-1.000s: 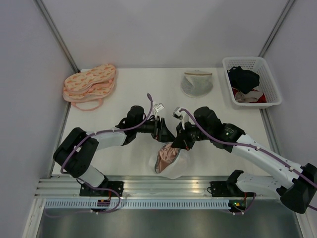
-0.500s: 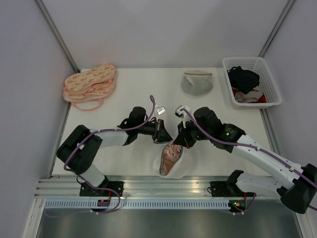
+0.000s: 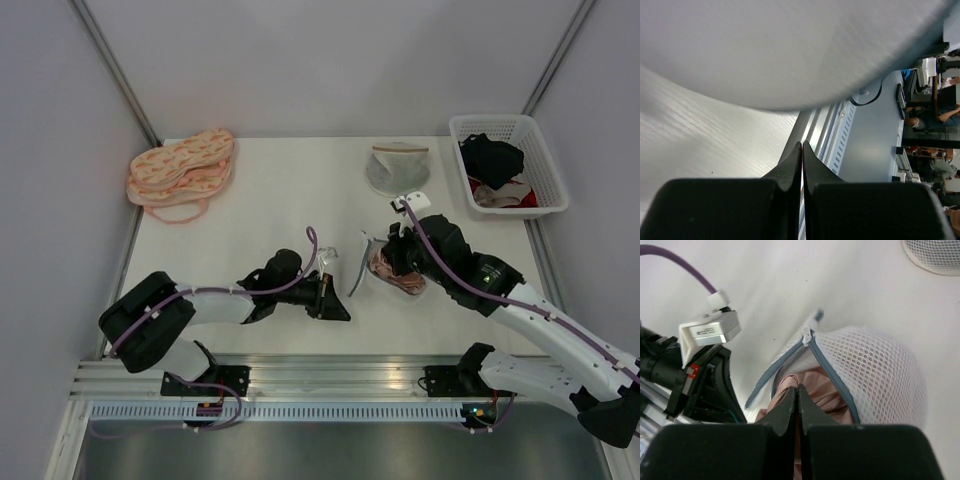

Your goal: Unzip the laundry bag and remove the bra

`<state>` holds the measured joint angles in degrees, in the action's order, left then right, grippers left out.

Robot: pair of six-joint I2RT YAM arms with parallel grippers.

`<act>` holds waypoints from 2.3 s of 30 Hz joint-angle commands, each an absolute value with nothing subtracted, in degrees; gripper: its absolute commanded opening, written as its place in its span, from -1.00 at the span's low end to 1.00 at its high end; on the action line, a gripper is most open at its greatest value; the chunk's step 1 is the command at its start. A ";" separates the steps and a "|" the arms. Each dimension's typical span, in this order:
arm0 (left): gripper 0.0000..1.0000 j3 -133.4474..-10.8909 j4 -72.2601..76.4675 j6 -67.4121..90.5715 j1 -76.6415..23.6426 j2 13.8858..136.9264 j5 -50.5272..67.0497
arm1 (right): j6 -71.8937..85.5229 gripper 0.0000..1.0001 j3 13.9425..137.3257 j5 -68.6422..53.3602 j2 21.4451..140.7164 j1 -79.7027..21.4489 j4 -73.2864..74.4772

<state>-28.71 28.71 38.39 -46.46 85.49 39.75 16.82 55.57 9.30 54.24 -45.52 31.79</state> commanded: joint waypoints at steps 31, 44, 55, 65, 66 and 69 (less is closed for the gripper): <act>0.57 -31.20 4.39 31.88 -56.25 54.52 -12.67 | 14.06 -0.99 54.23 0.26 60.82 -45.18 29.27; 0.96 -39.29 -4.39 40.26 -56.16 67.84 -7.21 | 14.94 -0.99 53.26 -0.97 60.82 -45.17 27.68; 0.57 -34.99 5.34 39.55 -56.25 73.92 -4.32 | 14.94 -0.99 52.73 -0.35 59.50 -44.74 28.12; -0.95 -35.16 9.23 38.93 -56.25 76.29 -4.13 | 15.47 -0.99 52.56 1.41 57.14 -44.21 27.52; -0.95 -35.07 8.97 38.94 -56.25 76.38 -4.39 | 15.47 -0.99 52.38 0.54 56.43 -44.12 26.64; -0.95 -34.80 8.96 39.20 -56.25 77.43 -4.92 | 16.70 -0.99 51.51 -6.74 53.79 -44.12 21.90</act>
